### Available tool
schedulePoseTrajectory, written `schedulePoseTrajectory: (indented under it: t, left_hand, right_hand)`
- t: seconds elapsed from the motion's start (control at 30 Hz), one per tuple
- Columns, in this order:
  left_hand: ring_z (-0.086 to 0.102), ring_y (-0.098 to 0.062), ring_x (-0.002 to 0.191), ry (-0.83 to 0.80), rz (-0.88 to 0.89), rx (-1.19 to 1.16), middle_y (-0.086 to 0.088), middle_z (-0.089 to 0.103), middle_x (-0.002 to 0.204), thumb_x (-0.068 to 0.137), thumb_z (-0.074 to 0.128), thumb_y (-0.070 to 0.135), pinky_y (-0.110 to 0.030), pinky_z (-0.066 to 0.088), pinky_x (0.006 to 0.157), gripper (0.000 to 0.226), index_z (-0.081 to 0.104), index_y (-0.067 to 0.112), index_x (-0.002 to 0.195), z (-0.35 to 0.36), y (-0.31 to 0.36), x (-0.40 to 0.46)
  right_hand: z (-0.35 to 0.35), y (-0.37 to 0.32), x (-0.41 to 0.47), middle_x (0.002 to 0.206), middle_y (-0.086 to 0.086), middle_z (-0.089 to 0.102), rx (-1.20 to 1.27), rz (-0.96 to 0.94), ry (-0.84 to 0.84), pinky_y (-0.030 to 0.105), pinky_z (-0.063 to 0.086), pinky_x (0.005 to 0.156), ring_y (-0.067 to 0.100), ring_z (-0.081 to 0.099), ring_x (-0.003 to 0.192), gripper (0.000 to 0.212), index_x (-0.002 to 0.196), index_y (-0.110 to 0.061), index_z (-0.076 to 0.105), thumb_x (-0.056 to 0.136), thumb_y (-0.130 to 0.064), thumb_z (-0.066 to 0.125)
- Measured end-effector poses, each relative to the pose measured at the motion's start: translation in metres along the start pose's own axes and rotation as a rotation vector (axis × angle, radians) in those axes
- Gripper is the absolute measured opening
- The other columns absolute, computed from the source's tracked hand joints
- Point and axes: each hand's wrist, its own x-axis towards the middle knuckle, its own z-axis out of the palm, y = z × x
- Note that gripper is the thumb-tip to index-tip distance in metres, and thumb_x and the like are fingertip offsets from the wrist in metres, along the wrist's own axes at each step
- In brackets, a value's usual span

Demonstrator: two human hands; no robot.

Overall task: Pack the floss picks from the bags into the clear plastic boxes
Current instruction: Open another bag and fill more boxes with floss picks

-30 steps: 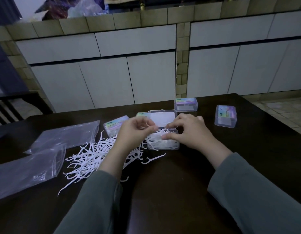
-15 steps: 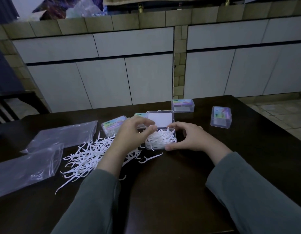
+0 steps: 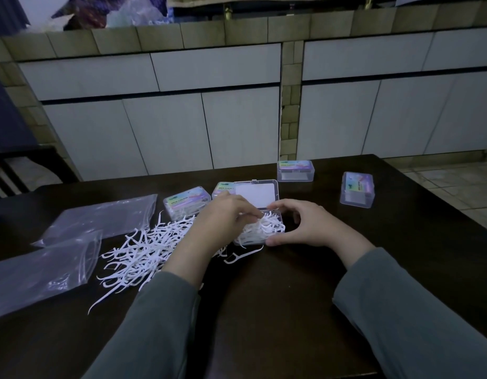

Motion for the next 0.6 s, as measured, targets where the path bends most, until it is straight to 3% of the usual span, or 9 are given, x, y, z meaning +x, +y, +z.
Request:
schedulePoseTrajectory:
  t: [0.17,0.23,0.3,0.43,0.6]
  left_hand:
    - [0.045,-0.005,0.108,0.112,-0.07,-0.142,0.011,0.061,0.115,0.097,0.053,0.026,-0.029,0.042,0.092,0.022,0.067,0.034,0.112,-0.008,-0.01,-0.007]
    - [0.048,-0.005,0.105,0.142,-0.116,-0.218,0.013,0.06,0.113,0.094,0.059,0.017,-0.022,0.041,0.085,0.024,0.067,0.037,0.104,-0.017,-0.017,-0.014]
    - [0.052,-0.003,0.103,0.065,-0.118,-0.278,0.015,0.058,0.108,0.087,0.067,0.01,-0.016,0.04,0.082,0.031,0.069,0.04,0.095,-0.025,-0.023,-0.022]
    - [0.054,-0.001,0.093,-0.128,-0.118,-0.238,0.019,0.06,0.093,0.074,0.081,0.025,-0.024,0.044,0.083,0.021,0.073,0.041,0.085,-0.027,-0.014,-0.026]
    - [0.056,-0.004,0.081,-0.076,-0.059,-0.222,0.01,0.063,0.082,0.075,0.079,0.036,-0.032,0.05,0.076,0.008,0.073,0.041,0.078,-0.017,-0.01,-0.02]
  right_hand:
    - [0.001,0.001,-0.001,0.13,-0.017,0.052,0.016,0.006,0.006,0.049,0.042,0.1,0.018,0.043,0.119,0.082,0.127,-0.054,0.046,0.053,-0.071,0.075]
    - [0.002,0.002,-0.001,0.131,-0.017,0.052,0.017,0.014,0.009,0.049,0.043,0.1,0.019,0.043,0.12,0.084,0.127,-0.055,0.045,0.05,-0.074,0.074]
    - [0.003,0.002,-0.001,0.132,-0.018,0.051,0.018,0.016,0.011,0.049,0.044,0.099,0.02,0.043,0.121,0.09,0.126,-0.057,0.045,0.042,-0.08,0.069]
    - [0.003,0.003,0.0,0.132,-0.017,0.051,0.025,0.011,0.011,0.049,0.044,0.099,0.02,0.042,0.121,0.091,0.125,-0.056,0.045,0.041,-0.081,0.068]
    - [0.002,0.005,-0.001,0.132,-0.016,0.051,0.026,-0.004,0.019,0.05,0.042,0.1,0.019,0.043,0.12,0.084,0.127,-0.054,0.045,0.05,-0.074,0.073]
